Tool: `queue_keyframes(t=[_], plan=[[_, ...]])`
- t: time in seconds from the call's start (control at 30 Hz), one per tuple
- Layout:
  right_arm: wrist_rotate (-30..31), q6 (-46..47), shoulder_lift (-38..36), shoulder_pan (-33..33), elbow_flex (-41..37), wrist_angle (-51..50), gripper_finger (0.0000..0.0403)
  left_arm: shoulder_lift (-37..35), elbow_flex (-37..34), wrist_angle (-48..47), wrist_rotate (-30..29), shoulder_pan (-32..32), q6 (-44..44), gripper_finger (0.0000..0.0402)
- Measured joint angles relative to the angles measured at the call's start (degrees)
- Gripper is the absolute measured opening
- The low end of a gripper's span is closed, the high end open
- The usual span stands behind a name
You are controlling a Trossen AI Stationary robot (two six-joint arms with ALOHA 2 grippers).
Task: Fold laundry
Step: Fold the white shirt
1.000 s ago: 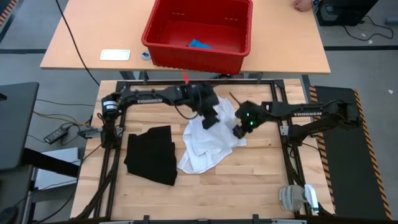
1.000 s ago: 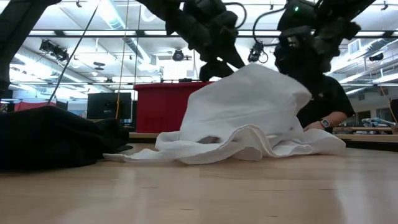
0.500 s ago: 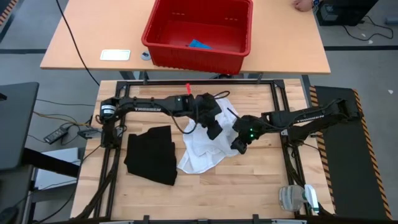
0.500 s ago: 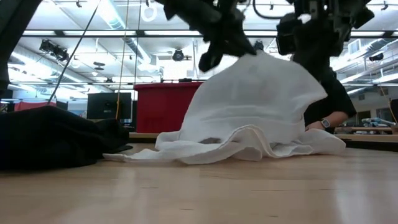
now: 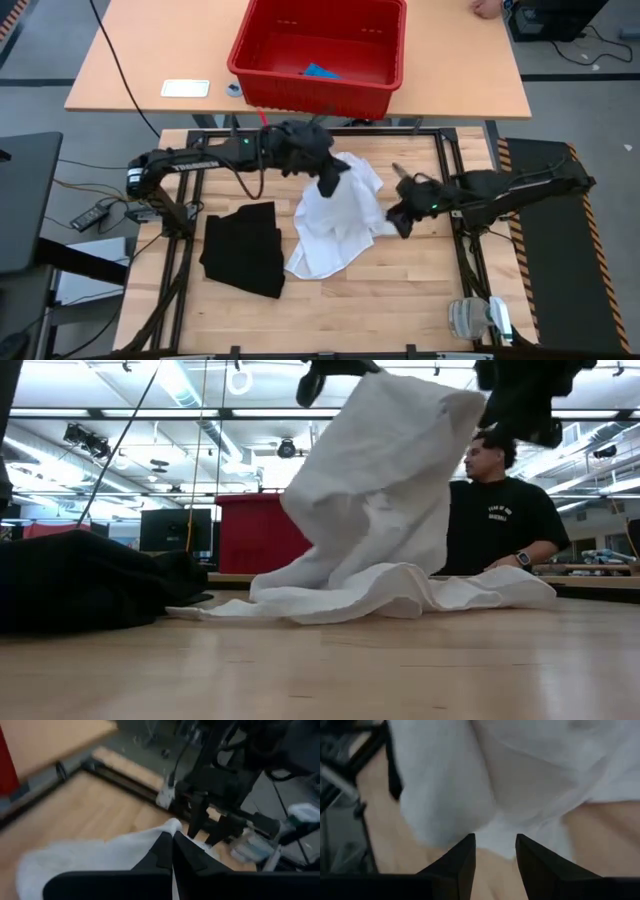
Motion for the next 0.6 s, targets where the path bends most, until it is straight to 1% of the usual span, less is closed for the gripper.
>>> queue_keyframes(t=[0.1,0.2,0.3,0.43,0.6], plan=[[4.06,0.19,-3.1,-1.93,0.45,-1.47,0.0146,-1.58,-0.04,2.78,-0.01,1.88,2.15,0.0004],[3.96,0.21,-4.57,-5.16,0.45,-1.0,0.0146,-3.86,-0.03,5.61,-0.04,3.35,2.53,0.0004],[1.47,-0.6,-4.38,-8.28,0.47,0.59,0.0146,-6.23,-0.02,7.28,-0.24,4.13,3.14,0.0004],[-1.81,-0.95,-2.66,-10.95,0.47,6.74,0.0148,-9.84,-0.02,7.24,-1.52,4.22,5.65,0.0004],[-3.13,-0.97,0.96,-10.72,0.47,18.05,0.0148,-14.09,-0.02,7.94,-6.77,4.22,6.66,0.0004]])
